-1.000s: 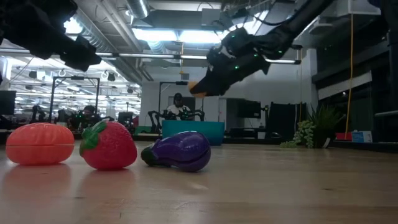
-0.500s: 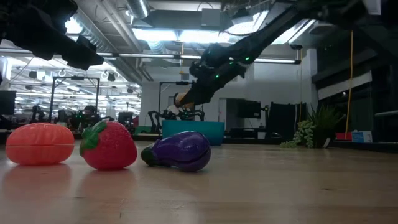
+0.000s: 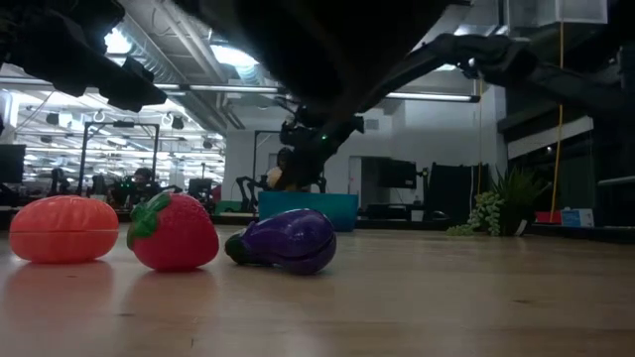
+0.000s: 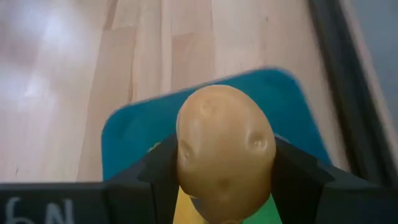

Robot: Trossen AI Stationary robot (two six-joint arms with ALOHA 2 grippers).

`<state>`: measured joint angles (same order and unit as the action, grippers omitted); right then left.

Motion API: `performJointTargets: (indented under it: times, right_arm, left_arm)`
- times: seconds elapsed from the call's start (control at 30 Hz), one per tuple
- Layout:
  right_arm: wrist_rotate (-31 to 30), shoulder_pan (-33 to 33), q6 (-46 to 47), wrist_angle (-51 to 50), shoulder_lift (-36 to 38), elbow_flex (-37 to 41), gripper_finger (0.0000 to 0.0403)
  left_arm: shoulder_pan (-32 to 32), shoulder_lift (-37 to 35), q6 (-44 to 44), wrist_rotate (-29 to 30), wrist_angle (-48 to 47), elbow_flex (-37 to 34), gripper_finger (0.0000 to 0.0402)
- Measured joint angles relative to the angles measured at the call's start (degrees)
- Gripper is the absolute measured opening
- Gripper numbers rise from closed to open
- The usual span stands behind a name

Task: Pick and placing Produce into tupperware
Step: Put the potato into the blue bin

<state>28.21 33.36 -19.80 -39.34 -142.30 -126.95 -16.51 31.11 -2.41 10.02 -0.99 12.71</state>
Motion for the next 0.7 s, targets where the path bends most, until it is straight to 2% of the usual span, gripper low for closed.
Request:
performJointTargets:
  times: [0.23,0.7]
  right_arm:
    - [0.0,-0.99,0.03,-4.72,-5.43,-8.07,0.0198]
    - [0.35,-1.26,1.15,-5.3,-5.67,-7.94,0.0198]
  left_arm:
    - [0.02,0.0,0.01,0.0,-0.15,0.0,0.0234]
    - [0.02,0.0,0.01,0.0,-1.04,0.0,0.0234]
